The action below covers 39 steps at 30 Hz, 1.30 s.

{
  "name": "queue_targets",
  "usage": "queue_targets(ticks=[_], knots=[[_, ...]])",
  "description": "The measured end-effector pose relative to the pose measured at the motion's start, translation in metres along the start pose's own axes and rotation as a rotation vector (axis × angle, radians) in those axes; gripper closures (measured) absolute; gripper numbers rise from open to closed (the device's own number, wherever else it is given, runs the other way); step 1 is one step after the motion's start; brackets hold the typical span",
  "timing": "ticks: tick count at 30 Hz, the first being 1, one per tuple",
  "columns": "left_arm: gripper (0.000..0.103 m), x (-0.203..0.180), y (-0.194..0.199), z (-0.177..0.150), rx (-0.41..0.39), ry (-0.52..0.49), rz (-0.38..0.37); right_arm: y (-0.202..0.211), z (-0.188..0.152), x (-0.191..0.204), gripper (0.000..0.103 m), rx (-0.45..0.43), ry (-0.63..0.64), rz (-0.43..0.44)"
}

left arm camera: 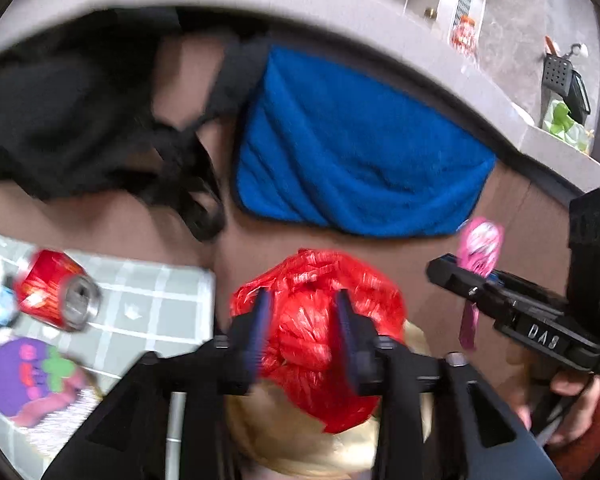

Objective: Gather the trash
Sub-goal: 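Open both grippers over the bin and return toward the table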

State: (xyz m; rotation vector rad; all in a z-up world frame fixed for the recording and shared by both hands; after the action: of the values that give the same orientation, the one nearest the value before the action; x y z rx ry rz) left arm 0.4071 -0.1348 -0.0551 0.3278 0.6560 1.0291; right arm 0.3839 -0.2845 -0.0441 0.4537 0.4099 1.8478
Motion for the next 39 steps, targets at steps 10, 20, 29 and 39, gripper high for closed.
queue_targets(ticks=[10, 20, 29, 39], knots=[[0.049, 0.041, 0.018, 0.006, 0.01, 0.052, 0.03, -0.022, -0.026, -0.006, 0.053, 0.089, -0.038, -0.037], [0.049, 0.143, 0.115, 0.038, -0.151, 0.144, 0.22, -0.006, 0.007, 0.06, 0.054, 0.007, 0.057, 0.005], [0.049, 0.234, 0.228, 0.033, -0.261, 0.236, 0.355, -0.02, 0.017, 0.174, 0.054, 0.02, 0.171, 0.135], [0.046, 0.316, 0.248, -0.027, -0.172, 0.428, 0.337, -0.05, 0.0, 0.285, 0.054, 0.089, 0.3, 0.247]])
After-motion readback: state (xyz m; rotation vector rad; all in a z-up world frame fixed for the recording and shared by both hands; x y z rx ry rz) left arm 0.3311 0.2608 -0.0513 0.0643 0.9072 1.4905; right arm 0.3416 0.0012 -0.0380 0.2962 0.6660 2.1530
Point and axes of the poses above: each gripper's, at about its wrist camera, not at the fingertips, and y roughly against the way its jaws point, x to its left, z to its top, the point moved 10 cm from there along -y, roughly the way its jaws point, and after that the axes turned 2 degrees about y, right-handed, at the moved point
